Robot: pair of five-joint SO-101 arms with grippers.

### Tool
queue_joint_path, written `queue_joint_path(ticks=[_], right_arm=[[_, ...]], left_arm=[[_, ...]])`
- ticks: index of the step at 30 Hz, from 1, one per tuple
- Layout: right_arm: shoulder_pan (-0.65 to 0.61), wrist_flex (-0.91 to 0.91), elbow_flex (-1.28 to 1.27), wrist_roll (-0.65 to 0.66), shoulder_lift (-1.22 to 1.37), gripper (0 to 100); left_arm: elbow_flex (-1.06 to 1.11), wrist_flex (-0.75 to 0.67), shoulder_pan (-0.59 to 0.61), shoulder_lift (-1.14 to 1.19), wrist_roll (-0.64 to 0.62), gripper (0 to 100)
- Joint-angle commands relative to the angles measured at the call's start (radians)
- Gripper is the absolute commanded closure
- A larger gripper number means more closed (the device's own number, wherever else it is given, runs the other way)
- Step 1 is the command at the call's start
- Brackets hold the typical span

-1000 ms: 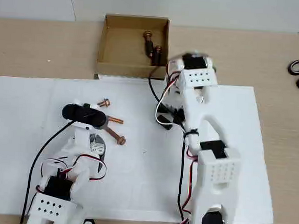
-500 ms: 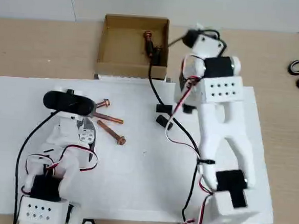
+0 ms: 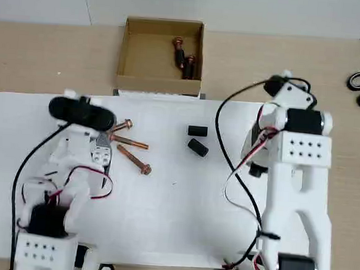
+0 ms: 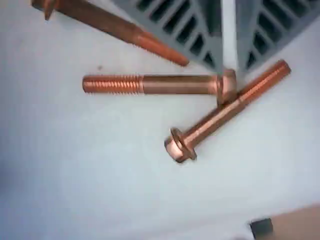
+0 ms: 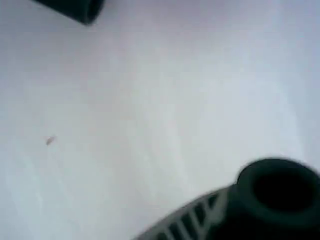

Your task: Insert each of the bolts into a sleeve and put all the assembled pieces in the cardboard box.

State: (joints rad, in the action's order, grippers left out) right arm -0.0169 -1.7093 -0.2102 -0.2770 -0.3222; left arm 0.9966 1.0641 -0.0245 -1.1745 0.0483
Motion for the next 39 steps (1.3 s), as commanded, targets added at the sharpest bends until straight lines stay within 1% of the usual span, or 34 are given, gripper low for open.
queue_joint_path(ticks=[1,6,9,12,14,17,22,26,29,33,35,39], right_arm=[[0.013,-0.005,-0.057,0.011,-0.094,99.5],[0.013,0.036,-0.152,0.011,-0.159,99.5],[0.013,0.056,-0.196,0.011,-0.193,99.5],[0.013,0.058,-0.221,0.011,-0.219,99.5],[0.013,0.058,-0.238,0.012,-0.231,99.5],[0.013,0.058,-0.267,0.02,-0.243,99.5],[0.015,0.058,-0.29,0.101,-0.243,99.5],[0.015,0.058,-0.29,0.11,-0.243,99.5],[0.015,0.051,-0.293,0.11,-0.243,99.5],[0.015,0.053,-0.293,0.11,-0.243,99.5],[0.015,0.056,-0.293,0.11,-0.242,99.5],[0.015,0.056,-0.293,0.11,-0.236,99.5]], left_arm=[[-0.255,0.094,0.003,0.244,-0.028,99],[-0.627,0.279,0.003,0.632,-0.02,99],[-0.796,0.35,0.003,0.818,0.057,99],[-0.917,0.373,0.015,0.945,0.123,99],[-0.969,0.373,0.025,1.013,0.158,99],[-1.017,0.374,0.032,1.123,0.259,99],[-1.101,0.374,0.077,1.312,0.41,99],[-1.176,0.377,0.097,1.424,0.526,99],[-1.237,0.411,0.097,1.487,0.608,97],[-1.303,0.434,0.094,1.56,0.654,97],[-1.325,0.45,0.094,1.597,0.672,96],[-1.348,0.482,0.091,1.656,0.678,95]])
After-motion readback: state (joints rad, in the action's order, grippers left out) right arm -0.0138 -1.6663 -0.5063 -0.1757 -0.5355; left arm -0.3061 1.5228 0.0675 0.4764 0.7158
